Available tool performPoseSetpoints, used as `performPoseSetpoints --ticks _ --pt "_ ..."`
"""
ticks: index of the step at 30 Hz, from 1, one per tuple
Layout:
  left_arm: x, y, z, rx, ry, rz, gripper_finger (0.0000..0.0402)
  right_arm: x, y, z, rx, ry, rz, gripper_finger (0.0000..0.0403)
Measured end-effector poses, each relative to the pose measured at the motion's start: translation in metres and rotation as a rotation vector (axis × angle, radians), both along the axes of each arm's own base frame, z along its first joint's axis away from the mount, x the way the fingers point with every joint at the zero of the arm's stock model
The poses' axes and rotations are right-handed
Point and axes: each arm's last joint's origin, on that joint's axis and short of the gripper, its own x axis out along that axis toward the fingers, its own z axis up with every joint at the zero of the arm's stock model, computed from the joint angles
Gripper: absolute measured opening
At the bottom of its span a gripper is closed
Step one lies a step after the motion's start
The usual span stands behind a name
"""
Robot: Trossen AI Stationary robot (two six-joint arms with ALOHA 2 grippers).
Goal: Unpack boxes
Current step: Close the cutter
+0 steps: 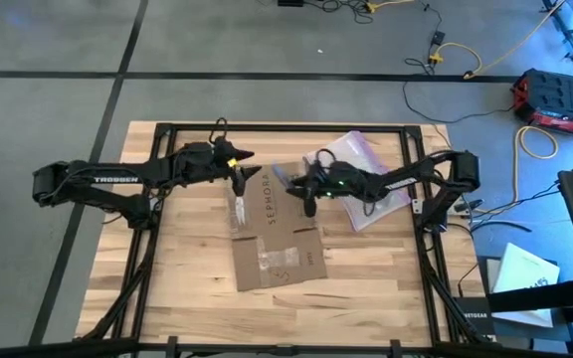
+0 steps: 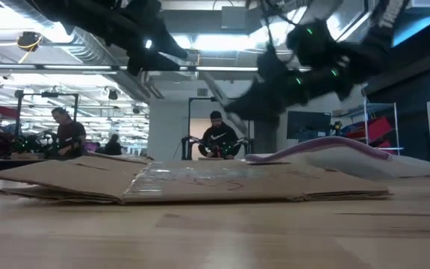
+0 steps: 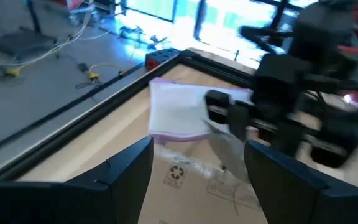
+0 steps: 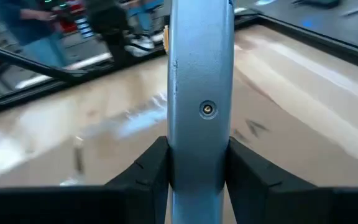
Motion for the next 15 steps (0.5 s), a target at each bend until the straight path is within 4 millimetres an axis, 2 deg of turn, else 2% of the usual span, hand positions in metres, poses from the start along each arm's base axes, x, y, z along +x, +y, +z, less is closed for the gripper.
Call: performPoseSetpoints --ticks 4,9,13,15 --pt "0.002 -0.008 -0.001 0.061 0.042 -0.056 0.0239 -0.011 0.001 -0.018 -0.027 -0.087 -0.058 0.0104" --pt "0.002 -0.011 -0.004 0.087 0.081 -0.081 0.0239 -0.010 0.000 -0.042 -0.039 -0.116 -0.083 0.0104" --pt "0.001 -0.011 -0.007 0.041 0.093 -0.064 0.0239 -0.005 0.000 -0.048 -0.029 -0.235 -0.057 0.0104" --pt "0.001 -0.011 -0.007 0.037 0.099 -0.063 0.0239 -0.006 0.000 -0.060 -0.019 -0.204 -0.041 0.0104"
